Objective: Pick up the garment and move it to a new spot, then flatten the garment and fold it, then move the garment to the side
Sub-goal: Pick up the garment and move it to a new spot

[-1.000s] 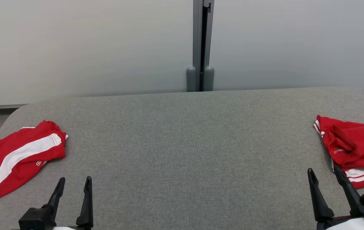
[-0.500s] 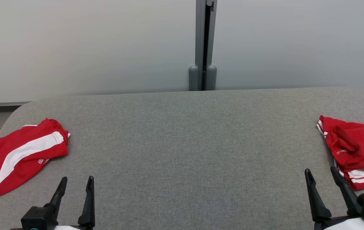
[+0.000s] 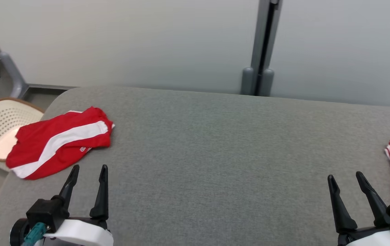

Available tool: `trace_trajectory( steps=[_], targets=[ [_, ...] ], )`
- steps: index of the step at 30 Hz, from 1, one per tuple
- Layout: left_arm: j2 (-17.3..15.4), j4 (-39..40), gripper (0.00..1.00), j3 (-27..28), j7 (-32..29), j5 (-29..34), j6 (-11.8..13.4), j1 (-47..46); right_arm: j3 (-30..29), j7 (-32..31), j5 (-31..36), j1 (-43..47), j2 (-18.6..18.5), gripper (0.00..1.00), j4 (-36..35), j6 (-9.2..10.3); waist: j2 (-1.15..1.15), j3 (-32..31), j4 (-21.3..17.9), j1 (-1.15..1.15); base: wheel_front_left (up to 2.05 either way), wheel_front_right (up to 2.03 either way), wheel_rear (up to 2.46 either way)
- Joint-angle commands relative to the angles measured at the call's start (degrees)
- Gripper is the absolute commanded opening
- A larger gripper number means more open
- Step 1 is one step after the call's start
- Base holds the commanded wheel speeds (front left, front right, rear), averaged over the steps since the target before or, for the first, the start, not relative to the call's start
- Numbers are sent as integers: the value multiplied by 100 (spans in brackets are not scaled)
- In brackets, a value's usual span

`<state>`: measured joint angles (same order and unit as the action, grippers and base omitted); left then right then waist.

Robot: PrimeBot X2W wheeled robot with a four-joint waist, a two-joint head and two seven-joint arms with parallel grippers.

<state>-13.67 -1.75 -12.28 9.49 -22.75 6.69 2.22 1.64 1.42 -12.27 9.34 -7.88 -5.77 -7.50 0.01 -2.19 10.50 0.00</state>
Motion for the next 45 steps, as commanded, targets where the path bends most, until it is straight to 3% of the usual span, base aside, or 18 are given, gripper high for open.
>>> trace_trajectory(
  steps=[1, 10, 21, 28, 33, 39, 45],
  targets=[
    [-28, -75, 100, 20, 33, -38, -30, -152, 44, -34, 33, -56, -5, 100, -67, 2, -1, 90, 475, 0, 0, 0, 0],
    [-108, -339, 100, 71, 161, -99, -134, -422, 184, -95, 71, -106, 42, 100, -313, 2, -1, 85, 1387, 0, 0, 0, 0],
    [-141, -386, 100, 62, 285, -66, -135, -423, 176, -123, 96, -111, 94, 100, -332, 2, -1, 94, 1706, 0, 0, 0, 0],
    [-155, -431, 100, 41, 368, -9, -156, -615, 209, -178, 69, -223, 28, 100, -382, 2, -1, 278, 1655, 0, 0, 0, 0],
    [-52, -711, 100, 87, 436, -103, -243, -1082, 206, -322, 120, -430, -121, 100, -535, 2, -1, 747, 1449, 0, 0, 0, 0],
    [178, -1165, 100, 230, 536, -209, -419, -2011, 146, -582, 241, -899, -341, 100, -962, 2, -1, 1879, 1012, 0, 0, 0, 0],
    [317, -2109, 100, 392, 566, -291, -724, -3142, 62, -731, 351, -1296, -492, 100, -1313, 2, -1, 2951, 641, 0, 0, 0, 0]
  ],
)
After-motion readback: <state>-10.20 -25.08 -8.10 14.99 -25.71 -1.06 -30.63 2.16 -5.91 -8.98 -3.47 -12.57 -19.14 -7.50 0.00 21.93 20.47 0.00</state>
